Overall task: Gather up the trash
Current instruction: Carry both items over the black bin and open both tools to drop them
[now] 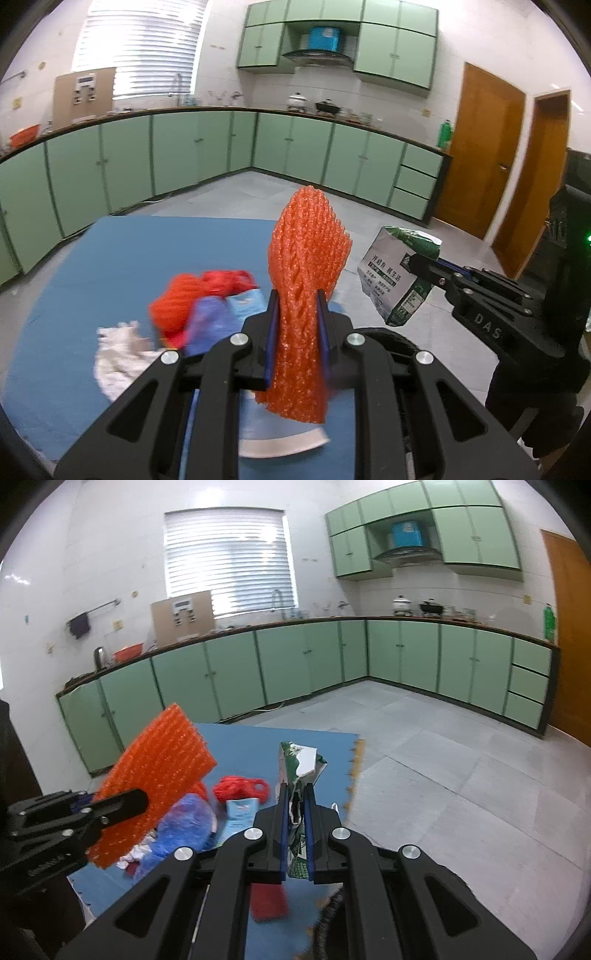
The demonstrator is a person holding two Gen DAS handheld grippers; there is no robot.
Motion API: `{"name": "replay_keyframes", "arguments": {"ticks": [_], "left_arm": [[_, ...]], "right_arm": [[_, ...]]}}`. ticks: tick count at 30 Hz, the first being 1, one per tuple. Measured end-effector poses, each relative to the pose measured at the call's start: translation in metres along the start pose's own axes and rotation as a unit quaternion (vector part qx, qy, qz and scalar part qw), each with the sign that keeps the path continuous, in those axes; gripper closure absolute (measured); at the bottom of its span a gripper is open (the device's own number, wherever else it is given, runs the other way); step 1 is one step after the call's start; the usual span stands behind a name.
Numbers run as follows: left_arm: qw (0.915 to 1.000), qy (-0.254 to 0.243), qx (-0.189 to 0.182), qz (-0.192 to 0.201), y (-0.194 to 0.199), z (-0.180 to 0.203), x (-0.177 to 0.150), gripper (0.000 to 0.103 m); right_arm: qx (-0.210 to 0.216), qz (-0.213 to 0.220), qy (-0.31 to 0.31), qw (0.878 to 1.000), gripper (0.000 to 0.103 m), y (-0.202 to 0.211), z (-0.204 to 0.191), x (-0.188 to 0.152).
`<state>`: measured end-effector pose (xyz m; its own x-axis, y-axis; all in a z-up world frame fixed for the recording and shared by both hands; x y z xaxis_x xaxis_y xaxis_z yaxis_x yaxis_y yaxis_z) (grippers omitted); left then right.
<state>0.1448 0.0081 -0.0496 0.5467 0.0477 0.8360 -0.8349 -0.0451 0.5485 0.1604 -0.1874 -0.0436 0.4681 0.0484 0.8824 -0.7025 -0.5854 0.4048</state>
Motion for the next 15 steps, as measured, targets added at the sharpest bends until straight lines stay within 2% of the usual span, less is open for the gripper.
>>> {"name": "replay_keyframes", "arguments": {"ticks": [6,12,15], "left_arm": [[0.9987,-0.019,-0.046,-0.005,-0.012,0.051,-0.005,0.086],[0.9951,-0.037,-0.088,-0.024,-0.038,0.103,-0.017,0.086],[0.9935,-0.046,-0.099,-0.031,-0.049,0.113,-0.028,0.086]], "right_arm": [[-0.052,0.005,-0.019,0.998,0.096,0.032,0.035,-0.010],[-0.095,-0.010,-0.041,0.995,0.096,0.049,0.073,-0.030],[-0.106,-0.017,-0.058,0.992,0.096,0.050,0.089,-0.040]]}}
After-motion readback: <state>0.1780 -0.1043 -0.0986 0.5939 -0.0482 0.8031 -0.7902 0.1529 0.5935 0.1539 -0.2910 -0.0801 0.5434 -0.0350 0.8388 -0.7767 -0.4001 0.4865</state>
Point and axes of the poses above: each gripper's, at about its wrist camera, not at the fingertips, and y roughly against the way its jaws point, z to its right, x to its top, the point moved 3 cm from there along -y, roughly the way its jaws point, and after that the axes turned 14 degrees about x, right-handed, at the moved point
